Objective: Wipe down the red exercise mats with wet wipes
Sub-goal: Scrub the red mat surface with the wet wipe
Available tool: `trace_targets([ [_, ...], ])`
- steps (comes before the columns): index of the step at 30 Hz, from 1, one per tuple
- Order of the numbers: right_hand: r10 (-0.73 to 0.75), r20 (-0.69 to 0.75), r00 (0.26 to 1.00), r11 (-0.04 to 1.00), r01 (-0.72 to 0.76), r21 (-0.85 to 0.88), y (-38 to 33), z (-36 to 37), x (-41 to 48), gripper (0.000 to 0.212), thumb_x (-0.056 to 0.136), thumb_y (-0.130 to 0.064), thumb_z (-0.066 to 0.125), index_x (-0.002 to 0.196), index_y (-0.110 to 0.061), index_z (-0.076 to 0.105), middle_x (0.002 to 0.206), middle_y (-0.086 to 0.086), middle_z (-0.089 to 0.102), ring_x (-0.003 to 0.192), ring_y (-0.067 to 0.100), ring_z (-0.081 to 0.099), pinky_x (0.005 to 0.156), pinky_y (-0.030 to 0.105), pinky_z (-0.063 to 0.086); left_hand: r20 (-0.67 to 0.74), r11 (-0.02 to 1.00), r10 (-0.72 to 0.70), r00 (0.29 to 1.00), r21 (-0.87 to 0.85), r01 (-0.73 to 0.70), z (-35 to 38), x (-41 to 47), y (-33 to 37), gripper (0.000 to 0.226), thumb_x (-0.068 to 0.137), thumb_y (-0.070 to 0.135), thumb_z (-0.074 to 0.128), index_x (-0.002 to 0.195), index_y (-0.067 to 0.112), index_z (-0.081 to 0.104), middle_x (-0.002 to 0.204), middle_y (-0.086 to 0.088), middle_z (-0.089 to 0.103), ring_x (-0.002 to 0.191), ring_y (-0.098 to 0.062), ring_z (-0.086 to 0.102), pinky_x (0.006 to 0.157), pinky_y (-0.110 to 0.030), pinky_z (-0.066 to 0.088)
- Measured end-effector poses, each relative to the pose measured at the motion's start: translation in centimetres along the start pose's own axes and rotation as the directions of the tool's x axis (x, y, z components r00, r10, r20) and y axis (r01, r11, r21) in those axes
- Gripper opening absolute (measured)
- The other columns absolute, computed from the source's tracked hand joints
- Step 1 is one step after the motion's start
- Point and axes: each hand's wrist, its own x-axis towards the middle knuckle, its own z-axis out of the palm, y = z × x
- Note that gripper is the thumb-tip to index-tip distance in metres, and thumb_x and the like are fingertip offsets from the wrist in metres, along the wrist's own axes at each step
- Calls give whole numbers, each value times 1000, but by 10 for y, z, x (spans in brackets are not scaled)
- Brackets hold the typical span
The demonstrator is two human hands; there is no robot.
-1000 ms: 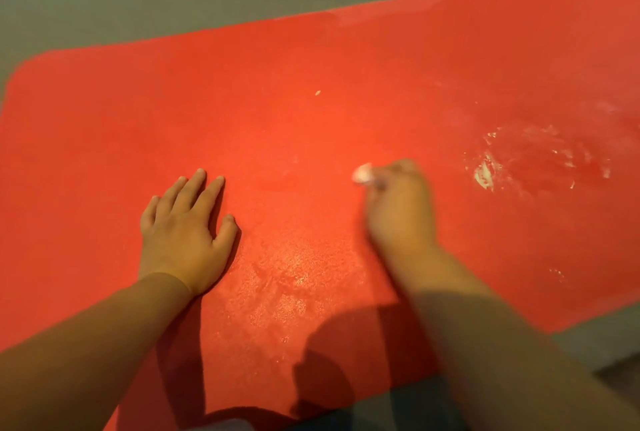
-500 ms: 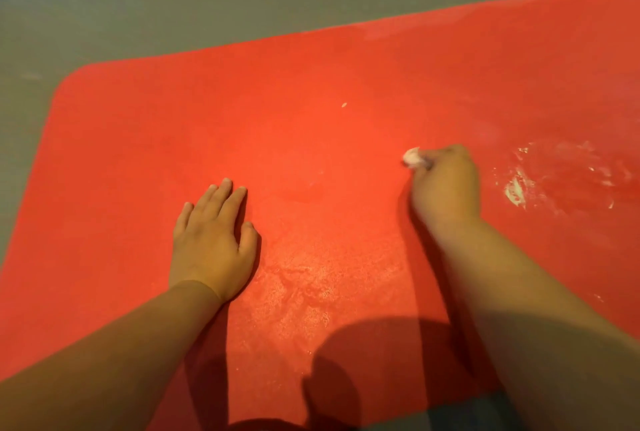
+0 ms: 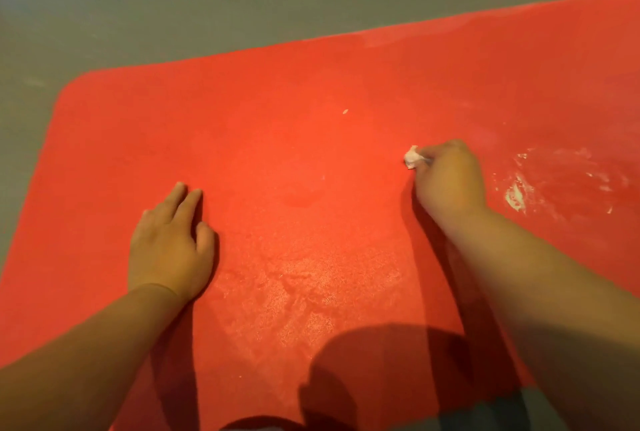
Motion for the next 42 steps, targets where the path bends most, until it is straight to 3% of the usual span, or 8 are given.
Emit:
trace_targets([
  [4,-255,78,964,958,240,158,-69,45,-64,27,87,-2,52,101,-20,68,94,-7,47,80,11,47,66,6,27,33,999,-9,999,-48,11,6,1,-1,65,82,29,29,144,11,40,154,-8,30,143,-24,24,119,-41,14],
  [8,-599,230,767,797,545,261,-125,64,-110,23,83,-5,59,98,-19,68,88,0,53,80,18,52,66,26,38,17,998,-16,1000,-66,17,7,3,-4,65,82,29,30,143,12,41,154,-7,30,143,-22,24,119,-40,13],
  [16,-61,7,998,997,61,-44,-48,23,3,28,88,-3,52,108,-9,71,99,17,61,93,32,57,79,30,34,14,995,-2,1000,-100,3,7,2,-3,65,82,31,29,143,13,41,154,-7,31,144,-21,23,120,-40,12],
  [25,-584,322,745,812,536,232,-134,58,-79,25,91,-12,53,110,-17,69,97,5,55,91,24,55,80,35,45,22,993,-1,1000,-117,3,6,3,-4,59,86,27,34,144,14,40,155,-6,28,144,-19,21,120,-38,10],
  [30,-155,95,983,979,165,-117,-25,-3,-7,19,90,-12,57,102,-12,73,90,18,59,89,35,58,75,35,35,29,992,6,1000,-123,-2,6,0,-2,55,91,23,39,146,22,38,157,-3,25,145,-18,17,120,-39,8],
  [33,30,10,1000,988,-28,-153,-13,-10,-19,22,90,-8,55,104,-7,72,95,22,62,92,37,58,74,32,32,46,986,130,990,-115,-124,2,-2,0,58,86,28,30,143,25,42,156,3,28,145,-16,20,119,-38,10],
  [40,-514,352,782,857,452,249,-100,32,-118,20,88,-12,58,103,-20,68,100,-3,58,95,15,54,85,31,45,93,979,192,977,-90,-184,-5,-2,4,65,82,39,22,139,22,49,151,4,36,142,-14,27,119,-41,12],
  [42,-492,349,798,871,452,194,-71,20,-90,23,89,-10,56,104,-21,70,100,0,60,95,19,56,86,32,45,97,980,189,977,-84,-181,-4,-4,5,68,81,40,19,139,21,49,150,4,37,142,-15,28,119,-41,13],
])
